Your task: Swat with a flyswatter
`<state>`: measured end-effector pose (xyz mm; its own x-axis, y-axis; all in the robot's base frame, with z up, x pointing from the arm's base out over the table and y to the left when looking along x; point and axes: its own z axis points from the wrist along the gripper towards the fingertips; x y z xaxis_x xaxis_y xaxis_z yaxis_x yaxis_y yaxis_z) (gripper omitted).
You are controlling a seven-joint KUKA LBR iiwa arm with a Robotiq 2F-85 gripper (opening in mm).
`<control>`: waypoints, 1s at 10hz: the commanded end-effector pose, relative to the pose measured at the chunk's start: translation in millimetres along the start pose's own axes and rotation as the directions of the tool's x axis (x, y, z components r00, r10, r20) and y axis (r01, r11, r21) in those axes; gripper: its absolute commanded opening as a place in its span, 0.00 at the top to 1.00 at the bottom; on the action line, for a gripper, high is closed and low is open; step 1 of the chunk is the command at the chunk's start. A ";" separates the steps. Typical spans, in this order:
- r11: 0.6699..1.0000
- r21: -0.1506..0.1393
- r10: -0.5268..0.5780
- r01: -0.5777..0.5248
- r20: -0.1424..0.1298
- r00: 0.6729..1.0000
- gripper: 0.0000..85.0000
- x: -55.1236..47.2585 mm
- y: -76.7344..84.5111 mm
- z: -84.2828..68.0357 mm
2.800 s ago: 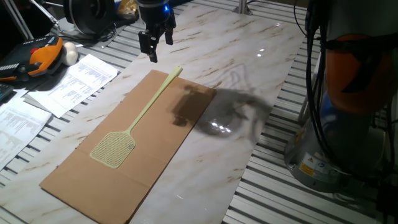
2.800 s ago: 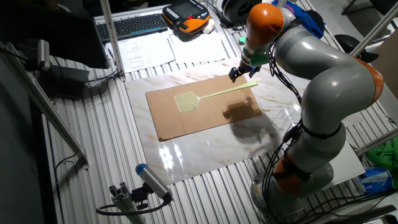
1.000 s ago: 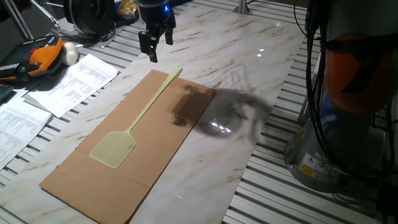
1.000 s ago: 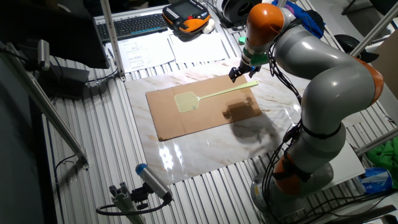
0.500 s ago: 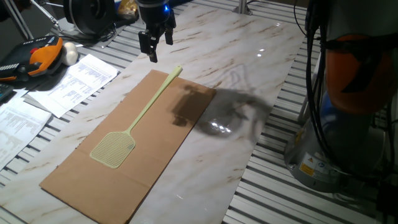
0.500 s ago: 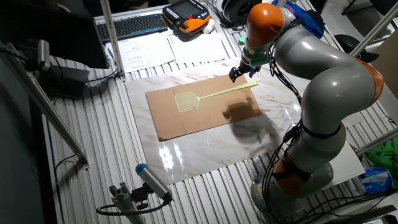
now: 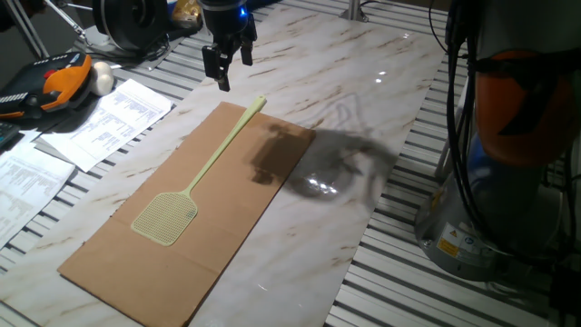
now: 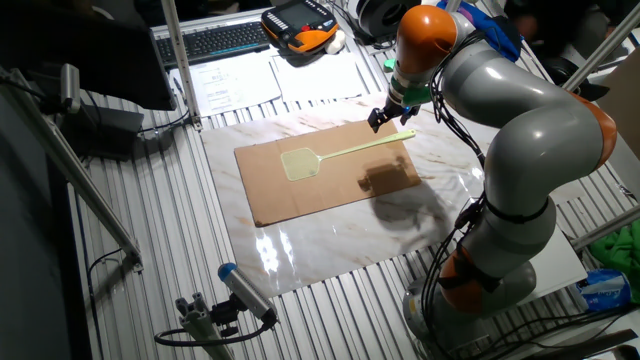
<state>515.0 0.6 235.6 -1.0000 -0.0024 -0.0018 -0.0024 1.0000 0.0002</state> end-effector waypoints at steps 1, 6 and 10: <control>0.978 -0.041 0.194 -0.207 -0.203 0.960 1.00 -0.1 0.0 -0.3; 0.975 -0.034 0.206 -0.218 -0.213 0.955 1.00 -0.9 -2.5 -3.8; 0.966 -0.049 0.244 -0.254 -0.156 0.957 1.00 0.4 -2.8 -4.7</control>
<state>514.2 -2.3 239.9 -0.9571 0.2473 0.1511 0.2570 0.9652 0.0480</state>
